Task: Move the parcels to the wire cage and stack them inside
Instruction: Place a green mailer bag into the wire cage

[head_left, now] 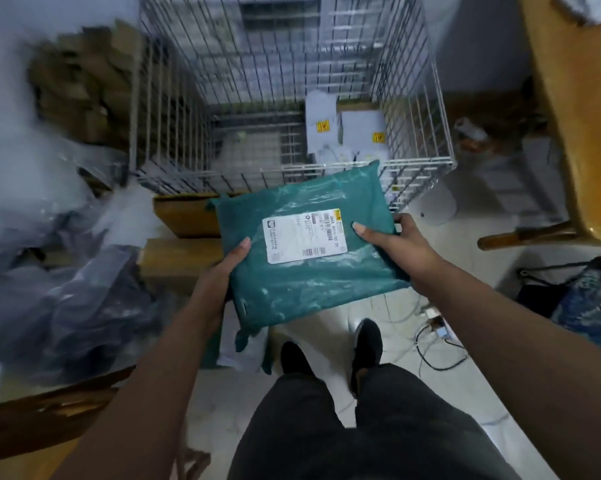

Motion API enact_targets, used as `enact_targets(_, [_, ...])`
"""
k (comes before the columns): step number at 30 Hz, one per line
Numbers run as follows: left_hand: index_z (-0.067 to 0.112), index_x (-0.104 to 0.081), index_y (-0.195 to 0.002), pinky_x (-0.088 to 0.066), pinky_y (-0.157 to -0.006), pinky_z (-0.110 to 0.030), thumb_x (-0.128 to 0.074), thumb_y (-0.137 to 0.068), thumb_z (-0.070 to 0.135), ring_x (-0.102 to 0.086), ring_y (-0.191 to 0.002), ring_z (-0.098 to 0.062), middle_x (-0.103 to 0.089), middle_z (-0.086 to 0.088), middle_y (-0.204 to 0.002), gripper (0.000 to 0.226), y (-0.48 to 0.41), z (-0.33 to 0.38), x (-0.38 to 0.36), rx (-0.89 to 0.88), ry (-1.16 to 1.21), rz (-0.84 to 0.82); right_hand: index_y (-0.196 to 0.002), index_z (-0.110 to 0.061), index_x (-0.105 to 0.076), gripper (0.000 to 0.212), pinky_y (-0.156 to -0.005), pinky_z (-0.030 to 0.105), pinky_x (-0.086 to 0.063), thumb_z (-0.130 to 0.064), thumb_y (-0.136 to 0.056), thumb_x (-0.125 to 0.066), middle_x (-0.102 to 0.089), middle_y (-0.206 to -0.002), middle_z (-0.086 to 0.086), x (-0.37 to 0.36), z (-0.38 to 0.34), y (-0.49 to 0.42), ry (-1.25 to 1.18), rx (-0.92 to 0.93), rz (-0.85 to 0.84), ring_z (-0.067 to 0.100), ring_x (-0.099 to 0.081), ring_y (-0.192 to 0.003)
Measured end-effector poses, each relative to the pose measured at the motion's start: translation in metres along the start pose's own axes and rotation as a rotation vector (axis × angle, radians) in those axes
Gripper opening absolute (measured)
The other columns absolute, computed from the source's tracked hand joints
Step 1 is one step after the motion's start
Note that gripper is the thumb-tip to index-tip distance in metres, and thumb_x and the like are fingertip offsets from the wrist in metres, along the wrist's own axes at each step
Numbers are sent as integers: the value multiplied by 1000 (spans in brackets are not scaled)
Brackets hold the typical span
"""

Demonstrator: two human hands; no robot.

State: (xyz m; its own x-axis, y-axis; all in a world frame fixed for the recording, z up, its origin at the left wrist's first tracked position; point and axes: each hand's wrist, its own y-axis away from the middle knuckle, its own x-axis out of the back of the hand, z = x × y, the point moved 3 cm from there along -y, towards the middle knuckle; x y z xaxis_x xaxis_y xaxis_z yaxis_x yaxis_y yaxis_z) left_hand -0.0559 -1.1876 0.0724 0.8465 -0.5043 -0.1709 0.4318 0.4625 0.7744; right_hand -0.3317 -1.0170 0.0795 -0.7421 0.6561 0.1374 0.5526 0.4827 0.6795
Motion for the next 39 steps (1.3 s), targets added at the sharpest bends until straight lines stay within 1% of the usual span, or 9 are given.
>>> enact_targets(3, [26,-77,-124,-61,-92,-48,-81,-79,64,-74,-113,-33,-75,-10,-126,60,19,33,6,-63,57,23,-107,-21,-58,77,-75,49,-65,-55,-52,-101,-81,-104,7,-4,-43,14,-64,28,-70,32,-80,-89])
enact_targets(6, [29,-77,-121,-64,-82,-43,-74,-84,67,-74,-111,-31,-75,-9,-126,53,33,55,7,-113,145,19,-106,-25,-63,58,-67,36,-63,-50,-65,-96,-80,-105,3,-1,-85,22,-99,119,-21,26,-80,-88])
enact_targets(11, [18,-70,-131,-55,-45,-23,-77,-80,67,-75,-65,-11,-79,-5,-113,71,38,78,-12,-186,267,109,-137,-34,-48,82,-111,49,-45,-67,-71,-84,-54,-147,4,-8,-127,21,-47,238,179,25,-56,-129])
enact_targets(15, [19,-70,-131,-60,-95,-42,-78,-72,66,-76,-108,-23,-78,-14,-113,75,14,91,-52,-136,353,115,-157,-48,-21,113,-106,60,-48,-66,-65,-85,-49,-155,0,-45,-143,5,-186,86,-82,29,-58,-127])
enact_targets(18, [18,-64,-140,-63,-81,-37,-82,-70,68,-66,-116,-41,-64,-28,-121,88,-15,106,-84,-142,442,142,-157,-59,-14,117,-91,55,-60,-63,-69,-89,-61,-145,-5,-57,-164,-31,-292,51,-211,26,-70,-118])
enact_targets(22, [24,-58,-147,-45,-114,-52,-88,-73,61,-63,-132,-31,-66,-9,-142,88,-74,135,-115,-244,515,83,-150,-59,-33,99,-78,40,-65,-46,-73,-93,-74,-127,-12,-57,-206,-106,-271,136,-299,17,-76,-109])
enact_targets(27, [23,-58,-144,-50,-110,-51,-85,-76,47,-67,-126,-30,-71,-4,-135,76,-139,180,-133,-262,479,261,-145,-51,-47,89,-71,36,-65,-18,-76,-93,-77,-120,-8,-54,-247,-212,-320,133,-307,18,-78,-101])
enact_targets(33, [30,-34,-156,-48,-101,-35,-76,-75,72,-51,-136,-21,-45,-3,-157,101,-227,260,-73,-332,-15,713,-141,-45,-54,86,-89,52,-63,-36,-67,-96,-75,-126,-9,-79,-268,-331,-259,38,-350,24,-75,-111])
enact_targets(39, [36,-71,-126,-61,-93,-48,-71,-57,93,-71,-114,-25,-75,2,-125,90,-349,299,-1,32,-106,292,-146,-50,-47,102,-98,54,-58,-40,-60,-101,-73,-129,-10,-123,-247,-418,-164,-27,-418,24,-74,-115])
